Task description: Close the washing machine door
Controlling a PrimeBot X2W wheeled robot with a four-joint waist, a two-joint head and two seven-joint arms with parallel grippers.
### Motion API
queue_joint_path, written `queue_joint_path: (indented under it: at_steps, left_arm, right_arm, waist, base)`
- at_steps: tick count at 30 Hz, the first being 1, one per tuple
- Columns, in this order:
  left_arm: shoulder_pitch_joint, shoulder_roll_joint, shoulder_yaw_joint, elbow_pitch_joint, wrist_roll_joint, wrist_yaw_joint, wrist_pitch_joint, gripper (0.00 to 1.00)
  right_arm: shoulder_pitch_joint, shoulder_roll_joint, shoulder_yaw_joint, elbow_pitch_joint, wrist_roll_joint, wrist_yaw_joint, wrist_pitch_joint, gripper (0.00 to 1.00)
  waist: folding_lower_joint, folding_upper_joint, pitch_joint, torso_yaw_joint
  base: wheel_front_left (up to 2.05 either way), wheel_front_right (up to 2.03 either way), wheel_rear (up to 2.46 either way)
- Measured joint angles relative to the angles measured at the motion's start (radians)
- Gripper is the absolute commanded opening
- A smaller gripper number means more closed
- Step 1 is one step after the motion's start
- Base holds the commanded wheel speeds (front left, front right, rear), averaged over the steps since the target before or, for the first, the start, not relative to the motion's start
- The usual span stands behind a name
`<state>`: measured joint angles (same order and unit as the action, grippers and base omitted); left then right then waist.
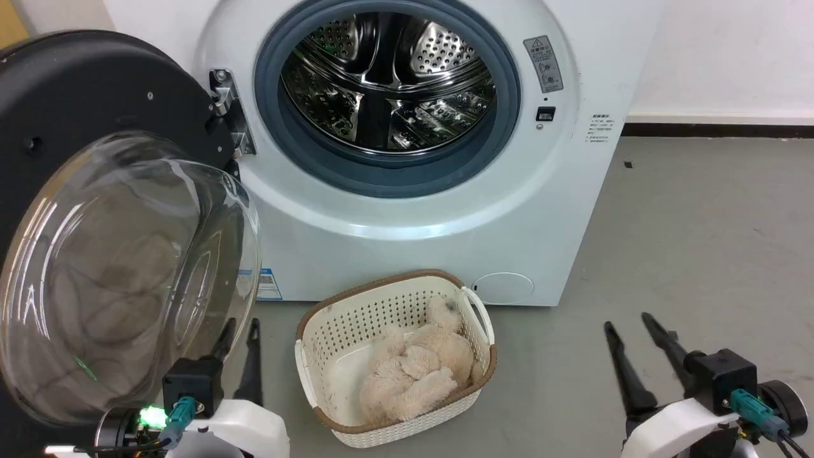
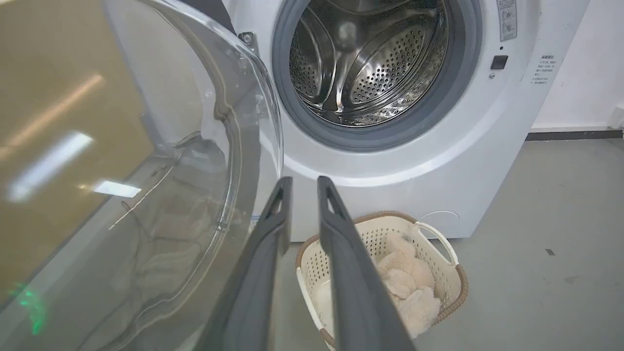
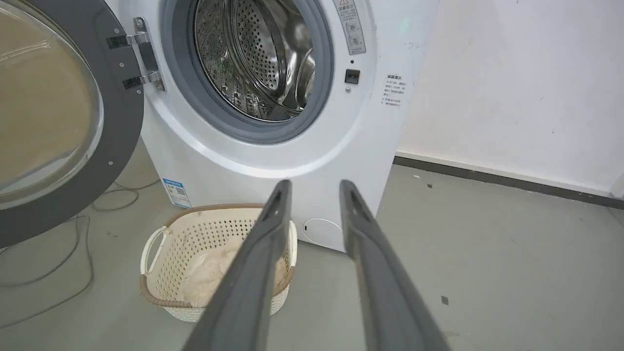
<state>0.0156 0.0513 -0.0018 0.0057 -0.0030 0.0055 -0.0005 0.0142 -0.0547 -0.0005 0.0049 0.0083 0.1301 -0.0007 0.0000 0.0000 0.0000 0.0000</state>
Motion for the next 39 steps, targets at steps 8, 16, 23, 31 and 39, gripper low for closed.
queue_joint_path:
  at_steps: [8, 16, 23, 31, 39]
  left_arm:
    - [0.0, 0.0, -0.003, 0.003, 0.0, 0.0, -0.009, 1.0]
    - [0.0, 0.0, -0.005, 0.006, -0.002, 0.0, -0.027, 1.0]
    - [0.001, 0.0, -0.004, 0.008, -0.008, 0.0, -0.039, 1.0]
    - [0.001, 0.0, -0.003, 0.009, -0.009, 0.0, -0.055, 1.0]
    - [0.004, 0.0, -0.003, 0.012, -0.011, 0.0, -0.072, 1.0]
  right_arm:
    - [0.0, 0.0, 0.003, 0.002, 0.006, 0.0, -0.01, 1.0]
    - [0.0, 0.0, 0.007, 0.003, 0.014, 0.0, -0.025, 1.0]
    - [0.001, 0.0, 0.018, 0.004, 0.023, 0.0, -0.039, 1.0]
    - [0.001, 0.0, 0.03, 0.009, 0.03, 0.0, -0.056, 1.0]
    - [0.002, 0.0, 0.043, 0.014, 0.048, 0.0, -0.072, 1.0]
  waist:
    - [0.0, 0.0, 0.001, 0.002]
    - [0.0, 0.0, 0.0, 0.013]
    - [0.0, 0.0, -0.001, 0.033]
    - [0.0, 0.0, -0.004, 0.066]
    - [0.0, 0.0, -0.007, 0.108]
  base:
    - [0.0, 0.0, 0.0]
    - [0.0, 0.0, 0.0]
    - [0.0, 0.0, 0.0]
    - [0.0, 0.0, 0.0]
    - [0.0, 0.0, 0.0]
